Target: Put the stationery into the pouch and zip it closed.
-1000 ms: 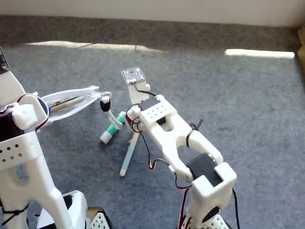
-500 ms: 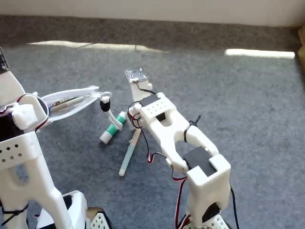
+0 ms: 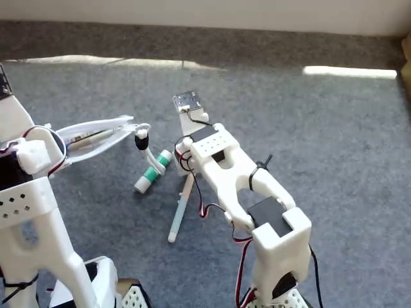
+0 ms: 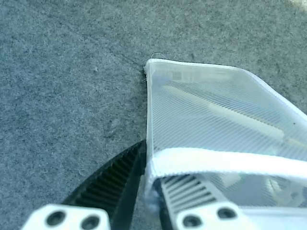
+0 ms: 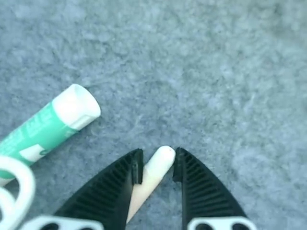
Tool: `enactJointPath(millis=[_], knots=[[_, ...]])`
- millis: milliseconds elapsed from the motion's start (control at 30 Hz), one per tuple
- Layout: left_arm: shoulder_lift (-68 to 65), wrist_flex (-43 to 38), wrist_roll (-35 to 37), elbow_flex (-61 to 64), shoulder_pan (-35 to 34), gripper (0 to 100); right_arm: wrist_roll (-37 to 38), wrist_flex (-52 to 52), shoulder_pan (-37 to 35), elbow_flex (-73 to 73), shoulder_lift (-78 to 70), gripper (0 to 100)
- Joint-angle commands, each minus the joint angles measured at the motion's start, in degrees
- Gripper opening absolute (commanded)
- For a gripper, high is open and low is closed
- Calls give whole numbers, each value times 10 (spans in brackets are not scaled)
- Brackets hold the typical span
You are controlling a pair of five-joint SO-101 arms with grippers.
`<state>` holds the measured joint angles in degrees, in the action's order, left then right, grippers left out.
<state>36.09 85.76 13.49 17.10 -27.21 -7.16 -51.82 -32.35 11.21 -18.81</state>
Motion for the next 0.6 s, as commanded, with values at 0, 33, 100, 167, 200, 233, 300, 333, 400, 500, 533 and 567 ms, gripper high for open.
enactJointPath(millis=[0,33,100,167,200,233,300,333,400,500,533,567], knots=[[0,-11,4,2,10,6,-1,-7,-15,-25,3,87],[0,-11,4,2,10,6,-1,-7,-15,-25,3,85],[0,-11,4,2,10,6,0,-7,-15,-25,3,56],[0,-11,4,2,10,6,0,-7,-15,-25,3,22],[0,-11,4,2,10,6,1,-7,-15,-25,3,12],[0,-11,4,2,10,6,4,-7,-15,-25,4,9],[0,-11,4,2,10,6,31,-7,-15,-25,5,6],[0,-11,4,2,10,6,41,-7,-15,-25,6,6],[0,-11,4,2,10,6,47,-10,-13,-25,7,6],[0,-11,4,2,9,6,50,-53,-12,-30,8,6],[0,-11,4,2,9,6,50,-66,-14,-39,12,6],[0,-11,4,2,9,6,50,-77,-15,-48,19,6]])
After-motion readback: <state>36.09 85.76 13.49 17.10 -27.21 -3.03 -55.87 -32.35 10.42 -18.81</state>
